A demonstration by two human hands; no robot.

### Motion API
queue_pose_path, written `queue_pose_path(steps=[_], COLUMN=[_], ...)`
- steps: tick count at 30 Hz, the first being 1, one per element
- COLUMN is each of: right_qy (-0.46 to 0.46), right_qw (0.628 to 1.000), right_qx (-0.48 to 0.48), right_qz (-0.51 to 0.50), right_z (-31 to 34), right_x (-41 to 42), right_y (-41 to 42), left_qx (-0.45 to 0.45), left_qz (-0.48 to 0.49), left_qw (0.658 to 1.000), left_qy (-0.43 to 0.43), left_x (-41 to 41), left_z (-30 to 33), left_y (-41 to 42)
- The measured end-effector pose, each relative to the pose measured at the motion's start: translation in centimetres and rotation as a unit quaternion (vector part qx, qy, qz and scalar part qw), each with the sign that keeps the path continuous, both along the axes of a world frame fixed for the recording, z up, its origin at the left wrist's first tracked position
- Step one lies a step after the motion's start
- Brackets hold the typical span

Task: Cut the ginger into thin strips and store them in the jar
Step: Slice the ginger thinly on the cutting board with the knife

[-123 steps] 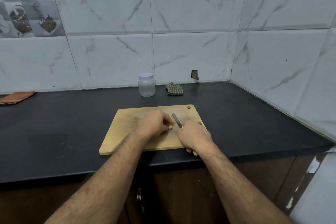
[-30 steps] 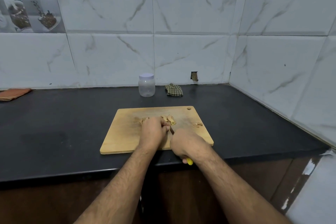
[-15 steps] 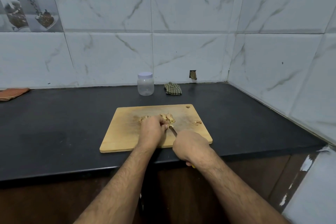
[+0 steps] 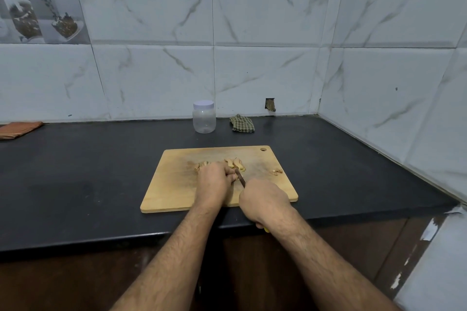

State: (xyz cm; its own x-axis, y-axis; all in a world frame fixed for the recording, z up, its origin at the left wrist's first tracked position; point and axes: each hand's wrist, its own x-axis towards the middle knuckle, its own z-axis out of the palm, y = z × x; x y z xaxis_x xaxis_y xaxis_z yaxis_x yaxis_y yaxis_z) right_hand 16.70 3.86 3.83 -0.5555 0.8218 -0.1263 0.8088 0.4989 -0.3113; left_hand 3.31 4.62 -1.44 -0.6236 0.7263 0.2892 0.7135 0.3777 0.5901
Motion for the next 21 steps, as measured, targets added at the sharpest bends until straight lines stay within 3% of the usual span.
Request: queue_pose_path(steps=[21], right_qy=[-0.051], right_qw=[0.999], right_qx=[-0.015], right_qz=[0.000], right_z=[0.3], right_x=[-1.4], right_y=[0.6], left_qx=[0.006], left_qz=[0.005], left_qw=[1.000], left_qy=[-0.013], left_x=[-0.1], left_z=[-0.1], left_y=[0.3])
